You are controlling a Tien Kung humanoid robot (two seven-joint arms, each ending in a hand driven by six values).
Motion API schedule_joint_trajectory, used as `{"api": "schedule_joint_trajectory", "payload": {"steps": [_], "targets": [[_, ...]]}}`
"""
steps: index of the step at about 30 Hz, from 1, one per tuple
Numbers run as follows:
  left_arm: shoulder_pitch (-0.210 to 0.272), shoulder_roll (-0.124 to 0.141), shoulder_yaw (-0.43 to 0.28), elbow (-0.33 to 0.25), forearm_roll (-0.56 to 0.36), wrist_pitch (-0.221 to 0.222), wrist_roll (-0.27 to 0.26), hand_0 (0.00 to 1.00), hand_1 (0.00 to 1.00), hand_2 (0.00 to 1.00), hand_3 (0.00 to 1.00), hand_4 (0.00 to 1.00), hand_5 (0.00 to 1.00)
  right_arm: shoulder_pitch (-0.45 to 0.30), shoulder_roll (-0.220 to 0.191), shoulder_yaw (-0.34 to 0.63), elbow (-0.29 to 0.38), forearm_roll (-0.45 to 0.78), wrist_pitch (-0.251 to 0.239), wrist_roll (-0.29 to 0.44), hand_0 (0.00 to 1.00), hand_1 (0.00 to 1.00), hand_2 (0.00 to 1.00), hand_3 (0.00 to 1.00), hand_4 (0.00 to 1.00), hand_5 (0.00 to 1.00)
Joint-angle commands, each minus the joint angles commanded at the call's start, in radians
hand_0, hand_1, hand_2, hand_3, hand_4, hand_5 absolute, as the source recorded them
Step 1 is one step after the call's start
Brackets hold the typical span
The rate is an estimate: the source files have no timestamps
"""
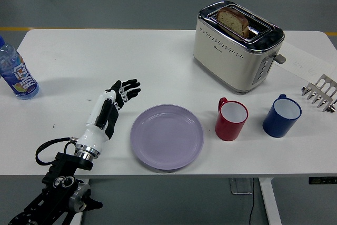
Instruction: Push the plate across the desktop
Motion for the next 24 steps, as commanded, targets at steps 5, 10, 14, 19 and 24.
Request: {"api": "schedule_joint_trajectory", "payload": {"steps": [5,10,14,19,24], "targets": [[0.001,0.000,-0.002,0.000,0.000,0.000,0.000,0.793,0.744,0.769,0.705,0.525,0.998,-0.002,0.000,-0.009,0.000,0.012,0.002,0.001,0.585,0.538,0.704,0.644,0.474,0.482],[0.003,0.000,-0.002,0.001,-0.002,-0.001,0.000,0.794,0.744,0.769,0.704,0.523,0.998,-0.005,0.000,-0.015,0.000,0.020,0.002,0.001,0.584,0.537,0.703,0.641,0.473,0.483],[0.007,0.000,-0.004,0.001,-0.002,0.000,-0.001,0.794,0.744,0.769,0.704,0.523,0.998,-0.010,0.000,-0.016,0.000,0.022,0.003,0.003,0.584,0.537,0.703,0.641,0.473,0.483],[0.010,0.000,-0.006,0.000,-0.003,-0.001,-0.001,0.793,0.745,0.769,0.704,0.523,0.998,-0.014,0.000,-0.016,0.000,0.019,0.003,0.003,0.584,0.536,0.702,0.639,0.473,0.482],[0.010,0.000,-0.008,0.002,-0.003,-0.001,0.001,0.793,0.745,0.769,0.704,0.523,0.998,-0.014,0.000,-0.009,0.000,0.006,0.001,0.002,0.584,0.536,0.702,0.639,0.472,0.481]]}}
